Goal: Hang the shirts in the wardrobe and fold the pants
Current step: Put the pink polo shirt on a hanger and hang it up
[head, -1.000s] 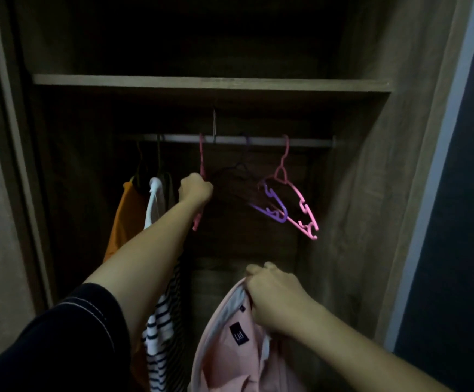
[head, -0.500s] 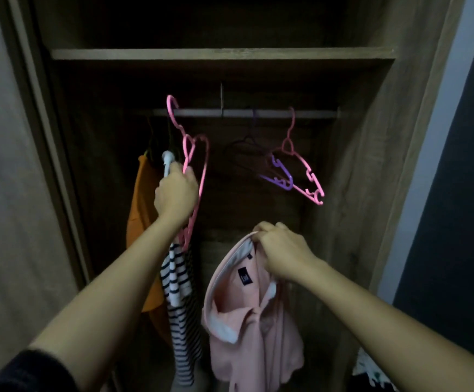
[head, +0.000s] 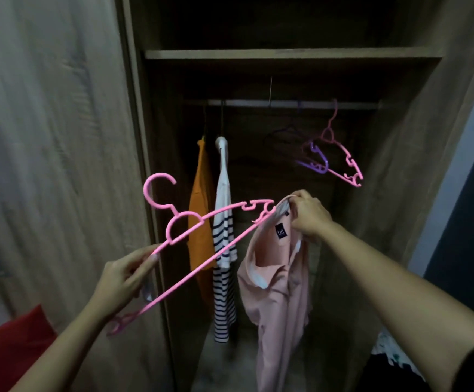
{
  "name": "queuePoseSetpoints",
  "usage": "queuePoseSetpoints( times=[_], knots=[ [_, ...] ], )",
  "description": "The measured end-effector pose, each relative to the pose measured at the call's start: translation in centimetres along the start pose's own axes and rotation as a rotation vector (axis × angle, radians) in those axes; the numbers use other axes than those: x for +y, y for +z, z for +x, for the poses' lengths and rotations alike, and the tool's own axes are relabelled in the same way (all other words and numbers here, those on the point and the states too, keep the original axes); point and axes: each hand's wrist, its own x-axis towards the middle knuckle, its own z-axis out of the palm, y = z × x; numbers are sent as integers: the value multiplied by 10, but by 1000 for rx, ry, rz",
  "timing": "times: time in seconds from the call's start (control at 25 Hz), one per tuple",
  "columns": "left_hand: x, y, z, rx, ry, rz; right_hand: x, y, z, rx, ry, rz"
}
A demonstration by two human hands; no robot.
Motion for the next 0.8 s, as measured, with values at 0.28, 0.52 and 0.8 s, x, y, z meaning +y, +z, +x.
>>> queuePoseSetpoints(
  times=[0.28, 0.52, 0.8],
  knots=[
    [15, 11, 0, -124, 129, 31, -83, -15, -37, -33, -403, -234],
    [18, 41, -4, 157, 153, -111, -111, -28, -48, 219, -721, -312],
    [38, 43, -2, 504, 133, 428, -120, -43, -38, 417, -781, -270]
  ],
)
